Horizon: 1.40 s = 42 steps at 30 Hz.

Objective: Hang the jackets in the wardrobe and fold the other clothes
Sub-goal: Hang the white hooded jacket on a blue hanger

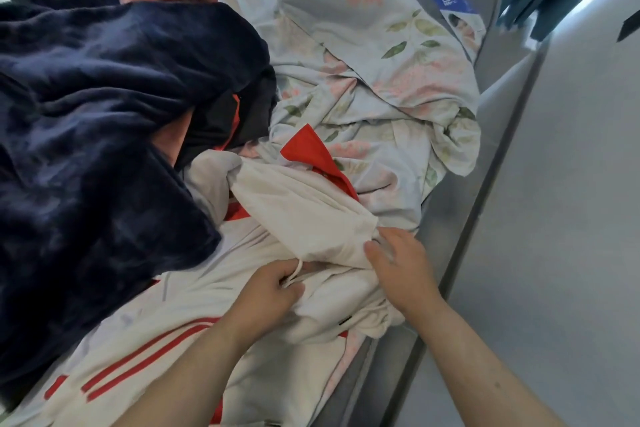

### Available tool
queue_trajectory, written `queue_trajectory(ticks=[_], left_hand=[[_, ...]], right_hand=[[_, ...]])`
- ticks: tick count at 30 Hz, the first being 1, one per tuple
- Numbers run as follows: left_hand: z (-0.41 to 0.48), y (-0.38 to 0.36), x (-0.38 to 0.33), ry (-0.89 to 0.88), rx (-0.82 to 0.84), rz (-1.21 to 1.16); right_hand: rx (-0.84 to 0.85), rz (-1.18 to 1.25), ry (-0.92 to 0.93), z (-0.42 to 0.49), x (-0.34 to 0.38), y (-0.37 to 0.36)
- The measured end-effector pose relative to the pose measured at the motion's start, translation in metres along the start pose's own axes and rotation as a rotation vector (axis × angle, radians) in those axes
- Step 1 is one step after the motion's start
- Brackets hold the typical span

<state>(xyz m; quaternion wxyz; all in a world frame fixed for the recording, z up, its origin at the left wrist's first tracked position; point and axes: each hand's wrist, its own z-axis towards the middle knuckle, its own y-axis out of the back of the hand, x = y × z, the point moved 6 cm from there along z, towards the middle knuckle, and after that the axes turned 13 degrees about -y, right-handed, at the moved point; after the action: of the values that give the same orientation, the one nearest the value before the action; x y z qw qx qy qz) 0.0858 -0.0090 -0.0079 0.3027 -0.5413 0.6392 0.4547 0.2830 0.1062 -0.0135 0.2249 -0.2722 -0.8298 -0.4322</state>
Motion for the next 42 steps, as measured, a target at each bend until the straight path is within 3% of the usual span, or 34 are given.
queue_trajectory(ticks=[4,8,12,15,17,19,20,22,23,25,27,29,33,39,42], left_hand=[[-0.004,-0.004,-0.009,0.0,-0.105,-0.176],[-0.004,0.006,-0.006,0.056,-0.158,-0.236],[-0.003,0.006,-0.002,0.028,0.076,0.018],[0.0,0.005,0.001,-0.008,0.206,0.263],[0.003,0.01,0.001,-0.035,0.167,0.343],[0.003,0.017,0.001,-0.037,0.051,0.307],[0.002,0.02,0.002,-0.022,-0.017,0.248],[-0.003,0.023,0.0,0.0,-0.117,0.138],[-0.006,0.023,-0.005,-0.02,-0.128,0.104],[-0.017,0.011,-0.019,-0.108,-0.059,0.113],[-0.031,-0.016,-0.034,-0.214,0.077,0.214],[-0.048,-0.047,-0.049,-0.355,0.164,0.3],[-0.067,-0.07,-0.057,-0.47,0.115,0.49],[-0.071,-0.041,-0.026,-0.312,0.007,0.725],[-0.075,-0.025,-0.015,-0.177,-0.121,0.59]], right_hand=[[0.24,-0.031,-0.054,0.005,0.016,-0.033],[0.125,0.157,-0.058,0.015,0.023,-0.011],[-0.016,0.613,-0.305,0.035,0.006,0.035],[-0.009,0.727,-0.457,0.04,-0.001,0.044],[-0.008,0.744,-0.539,0.039,-0.007,0.041],[-0.026,0.657,-0.571,0.032,-0.011,0.035],[-0.088,0.496,-0.553,0.027,-0.013,0.034],[-0.312,0.1,-0.426,0.005,-0.004,0.04],[-0.37,0.023,-0.325,-0.008,0.006,0.039],[-0.135,0.095,-0.297,-0.025,0.013,0.015],[0.264,0.286,-0.491,-0.042,0.01,-0.021],[0.456,0.514,-0.596,-0.056,0.007,-0.041],[0.343,0.8,-0.624,-0.054,-0.006,-0.024],[0.307,0.866,-0.597,-0.045,-0.005,0.007],[0.318,0.948,-0.543,-0.046,0.005,0.014]])
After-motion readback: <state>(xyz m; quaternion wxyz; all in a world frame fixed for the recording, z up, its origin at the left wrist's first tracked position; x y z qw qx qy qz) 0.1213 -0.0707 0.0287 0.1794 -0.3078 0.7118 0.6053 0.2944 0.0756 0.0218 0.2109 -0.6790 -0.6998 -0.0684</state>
